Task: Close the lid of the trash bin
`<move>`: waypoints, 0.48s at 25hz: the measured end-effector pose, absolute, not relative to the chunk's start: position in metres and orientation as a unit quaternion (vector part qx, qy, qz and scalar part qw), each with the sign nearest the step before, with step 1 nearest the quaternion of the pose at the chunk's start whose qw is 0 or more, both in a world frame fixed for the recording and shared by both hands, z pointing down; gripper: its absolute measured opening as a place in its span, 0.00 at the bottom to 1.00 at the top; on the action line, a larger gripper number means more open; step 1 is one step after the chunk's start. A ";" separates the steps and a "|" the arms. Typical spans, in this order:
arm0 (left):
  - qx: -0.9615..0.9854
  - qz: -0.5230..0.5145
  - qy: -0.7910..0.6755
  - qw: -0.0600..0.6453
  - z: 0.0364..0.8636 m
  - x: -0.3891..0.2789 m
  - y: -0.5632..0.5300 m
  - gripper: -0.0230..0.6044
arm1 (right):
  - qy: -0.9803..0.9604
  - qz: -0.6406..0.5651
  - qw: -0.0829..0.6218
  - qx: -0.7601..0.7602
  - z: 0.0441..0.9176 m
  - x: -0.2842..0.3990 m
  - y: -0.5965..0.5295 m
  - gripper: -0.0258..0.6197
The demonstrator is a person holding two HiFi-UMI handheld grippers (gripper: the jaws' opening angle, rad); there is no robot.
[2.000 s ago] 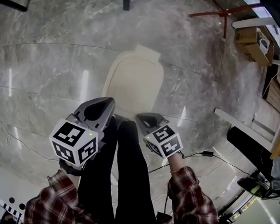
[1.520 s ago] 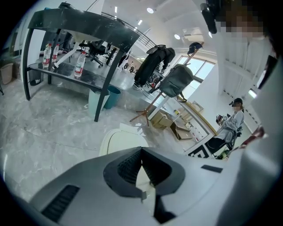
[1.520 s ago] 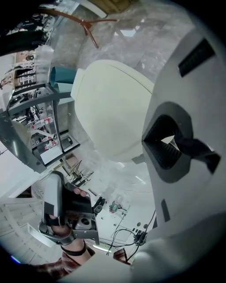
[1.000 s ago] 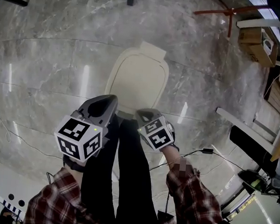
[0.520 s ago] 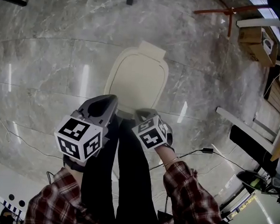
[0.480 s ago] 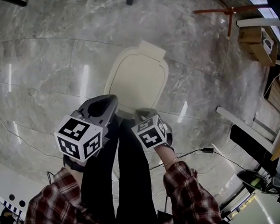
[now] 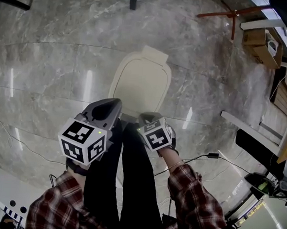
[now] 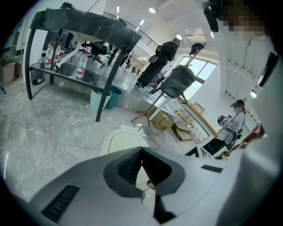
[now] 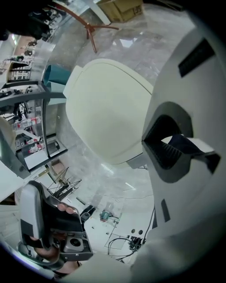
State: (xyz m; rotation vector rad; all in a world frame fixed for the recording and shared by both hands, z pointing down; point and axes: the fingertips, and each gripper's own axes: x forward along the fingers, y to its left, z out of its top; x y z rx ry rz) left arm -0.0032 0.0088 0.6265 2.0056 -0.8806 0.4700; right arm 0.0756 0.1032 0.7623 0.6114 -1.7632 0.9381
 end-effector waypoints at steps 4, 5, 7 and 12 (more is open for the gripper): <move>0.814 0.184 -0.356 0.421 0.597 -0.003 -0.002 0.06 | -0.737 0.393 0.475 0.275 0.727 0.073 0.088 0.06; 0.816 0.181 -0.357 0.417 0.587 -0.001 -0.006 0.06 | -0.740 0.392 0.468 0.281 0.715 0.073 0.082 0.06; 0.821 0.175 -0.357 0.411 0.565 0.003 -0.011 0.06 | -0.745 0.392 0.454 0.293 0.689 0.074 0.072 0.06; 0.831 0.163 -0.355 0.395 0.502 0.010 -0.014 0.06 | -0.758 0.388 0.412 0.325 0.611 0.076 0.049 0.06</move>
